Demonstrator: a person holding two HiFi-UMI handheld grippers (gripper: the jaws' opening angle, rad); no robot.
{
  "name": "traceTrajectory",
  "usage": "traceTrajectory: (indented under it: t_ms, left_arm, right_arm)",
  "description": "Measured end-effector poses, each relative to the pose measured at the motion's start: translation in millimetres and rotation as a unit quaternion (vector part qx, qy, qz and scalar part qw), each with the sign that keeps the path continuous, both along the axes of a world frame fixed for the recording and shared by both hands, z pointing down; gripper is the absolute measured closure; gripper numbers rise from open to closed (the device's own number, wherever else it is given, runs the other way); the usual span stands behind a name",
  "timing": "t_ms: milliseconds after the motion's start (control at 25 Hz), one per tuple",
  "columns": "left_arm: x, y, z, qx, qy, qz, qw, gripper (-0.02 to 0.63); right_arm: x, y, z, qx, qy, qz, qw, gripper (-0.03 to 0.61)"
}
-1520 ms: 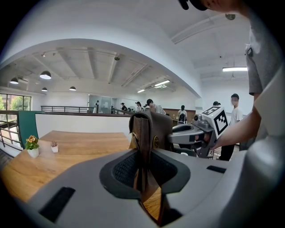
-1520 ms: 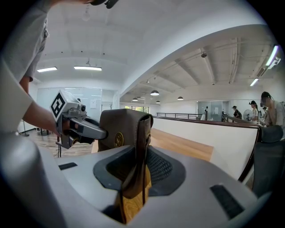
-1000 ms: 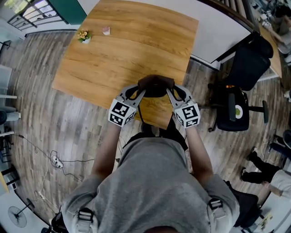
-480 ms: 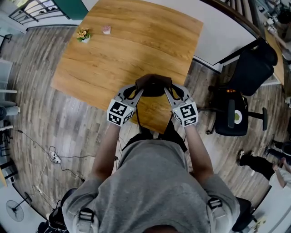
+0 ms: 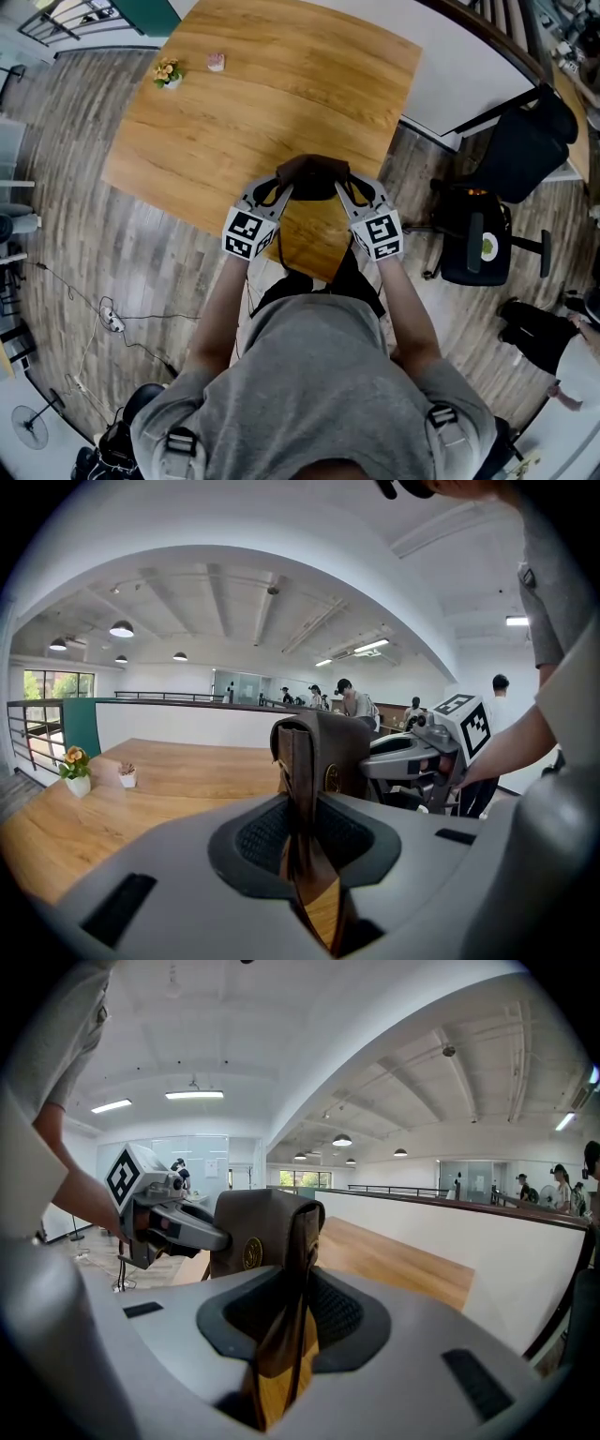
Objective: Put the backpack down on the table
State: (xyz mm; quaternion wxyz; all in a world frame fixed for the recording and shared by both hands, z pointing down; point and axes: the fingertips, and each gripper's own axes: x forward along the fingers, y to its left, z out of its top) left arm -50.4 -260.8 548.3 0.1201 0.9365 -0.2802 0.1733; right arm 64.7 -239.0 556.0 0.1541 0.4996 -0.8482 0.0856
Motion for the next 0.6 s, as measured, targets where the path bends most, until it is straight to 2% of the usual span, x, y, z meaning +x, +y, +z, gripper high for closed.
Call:
traceTrajectory:
  t_ms: [360,480,600]
  left_arm:
    - [-1.9,-9.5,31.5,0.007,-0.047,-0.012,0.9988,0.529]
    - [-6.2,-12.2,43.8,0.02,-0.069,-0.015,0.9973,0.526]
    - [-8.8,-12.7,53.3,0.015,-0.077,-0.021,0.9967,0.525]
  right_arm:
    - [-3.1,-14.9,32.3,-0.023,0.015,-0.027,0.999,0.483]
    - [-8.1,-19.7,37.9,-0.02,0.028,-0.041,0.999,0.483]
    - [-10.6,-21.7,47.8,-0.019,0.049,-0.056,0.997,0.483]
